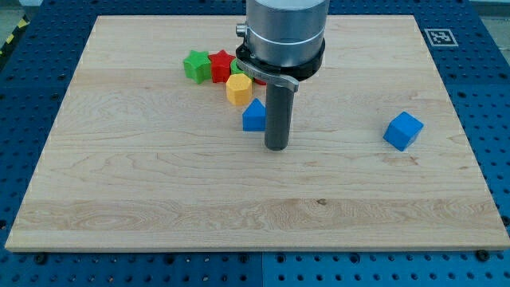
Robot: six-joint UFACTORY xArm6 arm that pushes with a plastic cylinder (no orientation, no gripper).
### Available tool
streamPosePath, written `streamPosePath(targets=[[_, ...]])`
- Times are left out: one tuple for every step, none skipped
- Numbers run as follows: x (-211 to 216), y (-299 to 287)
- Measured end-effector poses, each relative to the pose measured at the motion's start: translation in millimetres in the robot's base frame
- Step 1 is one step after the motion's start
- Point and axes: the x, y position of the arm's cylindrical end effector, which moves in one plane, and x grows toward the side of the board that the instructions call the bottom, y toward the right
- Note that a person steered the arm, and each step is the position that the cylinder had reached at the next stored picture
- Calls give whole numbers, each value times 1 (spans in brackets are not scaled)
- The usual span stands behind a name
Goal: Push the blue triangle to the bottom right of the yellow hexagon
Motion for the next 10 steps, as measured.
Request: streamPosePath(targets=[[-7,2],[-3,36],[-17,38],[-17,4],[-20,-28],[-20,-27],[-17,-10],[-17,-9],[-18,-10],[-19,-15]])
